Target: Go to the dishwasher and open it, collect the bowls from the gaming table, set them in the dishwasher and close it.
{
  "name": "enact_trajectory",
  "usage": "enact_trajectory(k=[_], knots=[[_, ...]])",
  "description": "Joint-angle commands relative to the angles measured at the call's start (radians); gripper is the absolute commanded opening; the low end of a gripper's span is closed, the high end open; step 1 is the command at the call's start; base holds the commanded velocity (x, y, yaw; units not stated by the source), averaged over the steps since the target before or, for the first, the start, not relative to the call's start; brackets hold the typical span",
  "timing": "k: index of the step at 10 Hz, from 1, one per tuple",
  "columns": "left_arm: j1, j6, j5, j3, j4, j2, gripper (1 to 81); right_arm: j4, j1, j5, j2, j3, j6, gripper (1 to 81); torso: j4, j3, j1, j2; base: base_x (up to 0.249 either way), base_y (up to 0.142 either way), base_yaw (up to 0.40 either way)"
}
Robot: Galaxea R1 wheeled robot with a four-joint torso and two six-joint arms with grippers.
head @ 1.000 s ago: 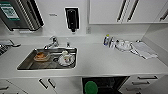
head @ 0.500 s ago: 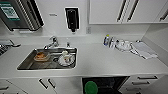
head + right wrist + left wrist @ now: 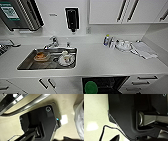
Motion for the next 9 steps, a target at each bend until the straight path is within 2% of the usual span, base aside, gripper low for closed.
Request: enact_trajectory(k=[1, 3, 4, 6, 9], knots=[[-0.021, -0.006, 0.049, -0.001, -0.020, -0.023, 81.1, 0.009, 0.011, -0.065, -0.020, -0.027, -0.029, 81.1, 0.000, 0.000, 0.000, 0.000, 0.000, 0.000, 0.000], [-0.021, -0.006, 0.047, -0.001, -0.022, -0.023, 81.1, 0.009, -0.006, -0.062, 0.002, -0.035, -0.037, 81.1, 0.000, 0.000, 0.000, 0.000, 0.000, 0.000, 0.000], [-0.021, -0.006, 0.047, -0.001, -0.020, -0.022, 81.1, 0.009, -0.017, -0.062, 0.016, -0.047, -0.038, 81.1, 0.000, 0.000, 0.064, -0.100, 0.000, 0.000, 0.000], [-0.022, -0.006, 0.033, -0.001, -0.020, -0.025, 81.1, 0.009, -0.034, -0.062, 0.048, -0.087, -0.044, 81.1, 0.000, 0.000, 0.072, -0.114, 0.000, 0.000, 0.000], [-0.022, -0.006, 0.027, -0.001, -0.020, -0.026, 81.1, 0.009, -0.052, -0.056, 0.075, -0.113, -0.064, 81.1, 0.000, 0.000, 0.132, -0.211, 0.000, 0.000, 0.000]])
